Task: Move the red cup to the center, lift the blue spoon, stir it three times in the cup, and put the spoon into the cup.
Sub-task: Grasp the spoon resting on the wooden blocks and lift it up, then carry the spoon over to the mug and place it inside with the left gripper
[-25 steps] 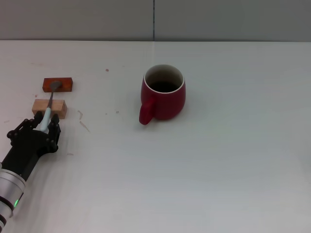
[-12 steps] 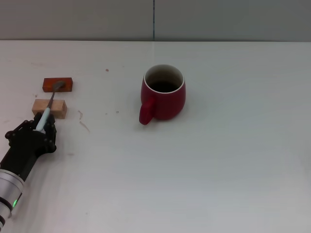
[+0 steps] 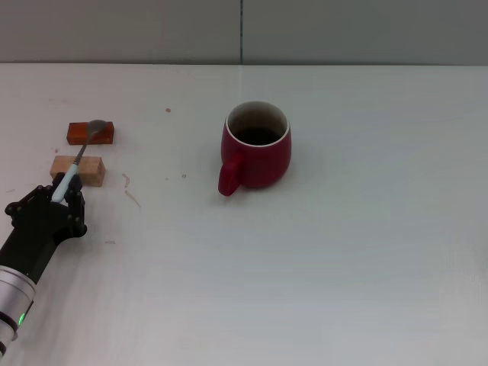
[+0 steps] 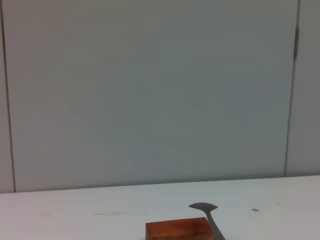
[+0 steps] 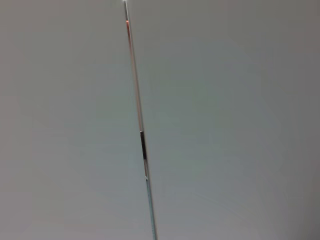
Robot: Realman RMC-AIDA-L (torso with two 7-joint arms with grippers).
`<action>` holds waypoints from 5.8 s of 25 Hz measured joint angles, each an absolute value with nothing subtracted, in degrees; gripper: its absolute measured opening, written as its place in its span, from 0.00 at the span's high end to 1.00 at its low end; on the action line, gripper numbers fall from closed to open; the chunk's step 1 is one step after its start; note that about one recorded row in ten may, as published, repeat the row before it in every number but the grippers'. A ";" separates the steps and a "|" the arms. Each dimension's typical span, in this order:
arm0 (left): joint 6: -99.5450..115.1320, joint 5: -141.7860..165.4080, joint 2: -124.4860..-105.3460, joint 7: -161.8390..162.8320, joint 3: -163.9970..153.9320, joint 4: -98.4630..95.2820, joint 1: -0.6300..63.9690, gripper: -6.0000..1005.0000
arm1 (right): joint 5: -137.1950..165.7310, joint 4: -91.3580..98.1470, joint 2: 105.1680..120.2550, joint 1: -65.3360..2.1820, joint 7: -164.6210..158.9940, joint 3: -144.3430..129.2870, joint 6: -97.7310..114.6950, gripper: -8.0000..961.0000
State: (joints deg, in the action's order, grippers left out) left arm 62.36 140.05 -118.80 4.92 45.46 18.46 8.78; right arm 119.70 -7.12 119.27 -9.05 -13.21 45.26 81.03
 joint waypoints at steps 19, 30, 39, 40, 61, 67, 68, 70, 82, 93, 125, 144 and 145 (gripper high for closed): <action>65.24 142.66 -116.72 -0.95 44.13 26.14 7.01 0.83 | 119.70 -7.12 119.26 -9.03 -13.18 45.26 81.34 0.13; 53.30 147.44 -108.52 -0.39 45.44 48.18 3.01 0.83 | 119.70 -7.03 119.27 -8.96 -13.18 45.26 81.83 0.13; 33.56 159.79 -106.77 -0.42 54.91 67.38 -3.69 0.83 | 119.70 -7.03 119.23 -8.97 -13.18 45.26 81.86 0.13; 31.61 161.22 -106.77 -0.33 55.44 68.98 -4.21 0.83 | 119.70 -7.03 119.19 -8.97 -13.18 45.26 81.89 0.13; 5.35 165.49 -101.72 -1.80 56.85 92.81 -4.73 0.82 | 119.42 -6.94 119.18 -7.27 -13.43 45.26 85.32 0.13; -7.17 165.36 -101.81 -9.50 57.51 101.14 -4.29 0.82 | 119.35 -6.94 119.18 -7.04 -13.68 45.26 85.67 0.13; -10.00 165.28 -102.07 -11.21 58.00 102.92 -4.00 0.82 | 119.34 -6.94 119.18 -7.01 -13.68 45.27 85.68 0.13; -16.20 165.16 -103.48 -15.87 59.48 106.05 -3.06 0.82 | 119.35 -6.94 119.20 -6.92 -13.70 45.26 85.69 0.13; -32.18 153.43 -110.39 -36.73 67.74 108.02 3.21 0.82 | 119.36 -6.94 119.27 -6.57 -13.71 45.27 85.65 0.13; -48.50 137.21 -117.50 -59.80 83.80 107.35 6.40 0.82 | 119.36 -6.94 119.27 -6.57 -13.71 45.26 85.38 0.13; -66.42 144.23 -117.95 -64.39 85.05 101.97 15.94 0.82 | 119.55 -7.30 119.33 -6.25 -13.71 45.27 85.67 0.13; -62.11 143.98 -118.33 -64.22 82.93 89.44 25.03 0.82 | 119.71 -7.01 119.36 -5.42 -13.71 45.26 86.22 0.13; -62.10 143.98 -118.35 -64.16 82.31 89.44 25.22 0.81 | 119.71 -6.99 119.36 -5.39 -13.71 45.27 86.23 0.13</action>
